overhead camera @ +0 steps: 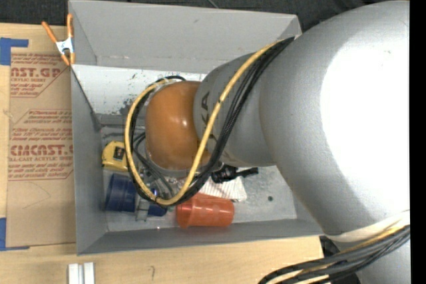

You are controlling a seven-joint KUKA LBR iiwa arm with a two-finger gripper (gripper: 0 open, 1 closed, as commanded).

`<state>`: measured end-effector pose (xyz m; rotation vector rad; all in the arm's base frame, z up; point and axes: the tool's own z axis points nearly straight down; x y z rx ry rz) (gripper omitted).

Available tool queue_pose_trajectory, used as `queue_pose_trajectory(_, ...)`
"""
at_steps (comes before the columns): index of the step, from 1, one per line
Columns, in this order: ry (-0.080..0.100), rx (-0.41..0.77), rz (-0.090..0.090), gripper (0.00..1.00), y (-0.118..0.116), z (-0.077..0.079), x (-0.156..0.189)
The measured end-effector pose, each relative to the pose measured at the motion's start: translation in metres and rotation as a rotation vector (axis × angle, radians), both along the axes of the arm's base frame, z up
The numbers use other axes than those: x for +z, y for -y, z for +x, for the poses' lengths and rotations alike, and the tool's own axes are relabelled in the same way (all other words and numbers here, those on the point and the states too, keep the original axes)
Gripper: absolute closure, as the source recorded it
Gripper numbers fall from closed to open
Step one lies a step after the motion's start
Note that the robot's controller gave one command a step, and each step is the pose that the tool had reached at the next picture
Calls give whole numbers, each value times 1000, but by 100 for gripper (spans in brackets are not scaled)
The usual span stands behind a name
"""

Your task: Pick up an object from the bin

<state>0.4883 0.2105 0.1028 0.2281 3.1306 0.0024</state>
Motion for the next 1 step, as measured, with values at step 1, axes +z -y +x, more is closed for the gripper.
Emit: queue_pose_trajectory(1, 3, 20, 2, 100, 0, 3, -16)
